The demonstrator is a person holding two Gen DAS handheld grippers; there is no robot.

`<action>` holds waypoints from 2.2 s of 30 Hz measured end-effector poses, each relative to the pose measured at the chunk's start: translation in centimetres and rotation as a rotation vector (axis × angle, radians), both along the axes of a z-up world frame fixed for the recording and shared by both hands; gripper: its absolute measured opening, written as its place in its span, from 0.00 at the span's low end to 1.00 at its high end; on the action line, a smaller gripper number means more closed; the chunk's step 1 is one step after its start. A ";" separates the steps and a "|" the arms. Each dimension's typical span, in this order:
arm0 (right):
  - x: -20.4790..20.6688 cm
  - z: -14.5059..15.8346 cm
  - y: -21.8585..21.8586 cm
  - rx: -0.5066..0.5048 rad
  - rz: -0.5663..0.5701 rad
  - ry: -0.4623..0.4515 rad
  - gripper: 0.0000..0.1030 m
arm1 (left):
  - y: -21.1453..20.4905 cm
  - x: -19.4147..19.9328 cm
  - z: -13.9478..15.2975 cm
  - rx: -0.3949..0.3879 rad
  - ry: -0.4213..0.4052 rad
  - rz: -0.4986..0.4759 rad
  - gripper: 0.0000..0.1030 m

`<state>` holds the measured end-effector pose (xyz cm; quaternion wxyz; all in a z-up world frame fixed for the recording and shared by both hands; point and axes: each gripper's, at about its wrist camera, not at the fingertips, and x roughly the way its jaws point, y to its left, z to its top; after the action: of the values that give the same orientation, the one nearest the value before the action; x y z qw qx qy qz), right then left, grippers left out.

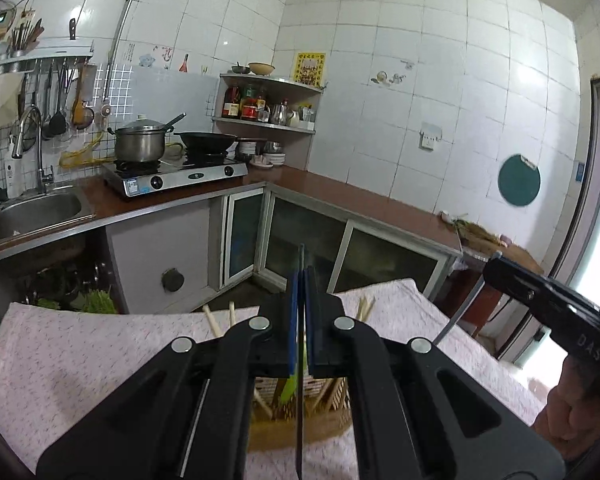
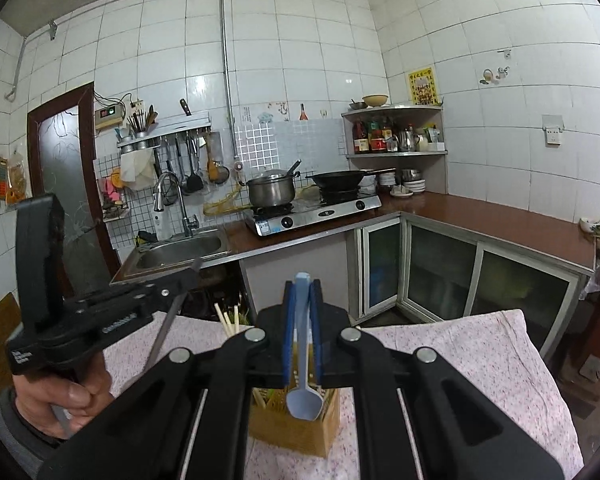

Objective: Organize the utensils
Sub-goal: 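Lower the held utensils into the yellow caddy with both tools, then open both tools, releasing the utensils into the caddy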

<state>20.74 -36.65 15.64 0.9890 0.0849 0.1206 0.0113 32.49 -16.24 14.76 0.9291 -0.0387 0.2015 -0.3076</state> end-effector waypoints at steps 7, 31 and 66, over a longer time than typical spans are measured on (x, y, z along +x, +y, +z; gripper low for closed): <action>2.6 -0.6 0.3 -0.002 0.014 0.019 0.07 | -1.1 3.2 -1.5 -0.032 -0.030 0.010 0.02; 6.7 -4.3 1.0 0.007 0.038 0.090 0.07 | -1.8 5.8 -7.4 0.023 0.051 0.049 0.02; -9.6 -13.1 -0.7 -0.029 -0.117 0.152 0.72 | 13.0 -13.4 -10.7 0.172 -0.141 0.455 0.95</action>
<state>11.12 -37.37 2.52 0.9771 0.0780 0.1902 -0.0545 19.08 -3.24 4.02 0.9861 0.0178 0.1476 -0.0741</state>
